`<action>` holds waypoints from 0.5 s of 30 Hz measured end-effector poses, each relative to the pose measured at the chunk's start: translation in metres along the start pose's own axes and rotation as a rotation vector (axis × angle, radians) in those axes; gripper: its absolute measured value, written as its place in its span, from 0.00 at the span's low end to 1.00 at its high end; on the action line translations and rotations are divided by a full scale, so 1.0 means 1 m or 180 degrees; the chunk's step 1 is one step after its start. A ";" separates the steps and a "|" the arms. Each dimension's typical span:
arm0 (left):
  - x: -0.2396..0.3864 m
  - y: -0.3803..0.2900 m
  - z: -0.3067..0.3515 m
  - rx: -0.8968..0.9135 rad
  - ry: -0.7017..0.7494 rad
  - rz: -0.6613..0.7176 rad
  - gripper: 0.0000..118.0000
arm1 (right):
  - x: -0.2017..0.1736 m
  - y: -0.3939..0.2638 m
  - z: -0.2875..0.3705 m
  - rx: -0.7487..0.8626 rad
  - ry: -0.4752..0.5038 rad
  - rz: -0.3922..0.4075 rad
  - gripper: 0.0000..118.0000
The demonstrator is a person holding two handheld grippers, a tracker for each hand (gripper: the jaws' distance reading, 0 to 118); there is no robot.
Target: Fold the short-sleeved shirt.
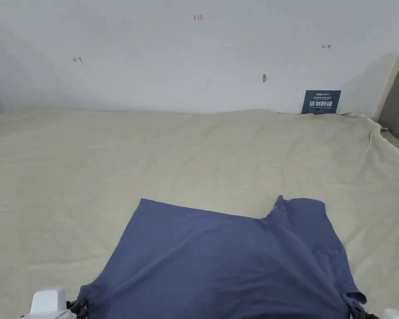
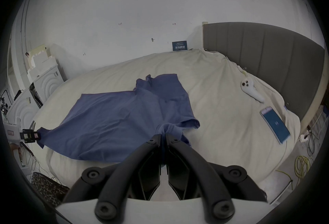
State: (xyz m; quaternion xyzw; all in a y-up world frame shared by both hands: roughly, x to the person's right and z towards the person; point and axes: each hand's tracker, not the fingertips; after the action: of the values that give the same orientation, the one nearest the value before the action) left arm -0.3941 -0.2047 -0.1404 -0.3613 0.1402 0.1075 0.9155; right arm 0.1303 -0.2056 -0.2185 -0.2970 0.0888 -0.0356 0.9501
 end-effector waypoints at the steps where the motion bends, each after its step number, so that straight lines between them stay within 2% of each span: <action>1: 0.000 -0.005 0.006 -0.0012 0.0011 -0.0020 0.06 | 0.001 -0.004 0.003 -0.0017 -0.0010 -0.0009 0.02; 5: -0.006 -0.020 0.007 -0.0124 0.0065 -0.0058 0.06 | 0.006 -0.022 0.005 -0.0173 -0.0084 -0.0083 0.02; 8: -0.005 -0.024 -0.009 -0.0271 0.0121 -0.0030 0.06 | 0.007 -0.033 -0.014 -0.0514 -0.0246 -0.0094 0.02; 13: 0.000 -0.026 -0.044 -0.0713 0.0342 0.0035 0.07 | 0.022 -0.055 -0.055 -0.1023 -0.0221 -0.0208 0.02; 15: 0.002 -0.025 -0.049 -0.0780 0.0341 0.0037 0.13 | 0.015 -0.055 -0.054 -0.0987 -0.0255 -0.0199 0.03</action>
State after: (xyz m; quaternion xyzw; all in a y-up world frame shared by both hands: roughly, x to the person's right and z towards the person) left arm -0.3934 -0.2563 -0.1596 -0.4748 0.1768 0.1096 0.8551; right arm 0.1344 -0.2829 -0.2328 -0.4439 0.0460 -0.0390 0.8941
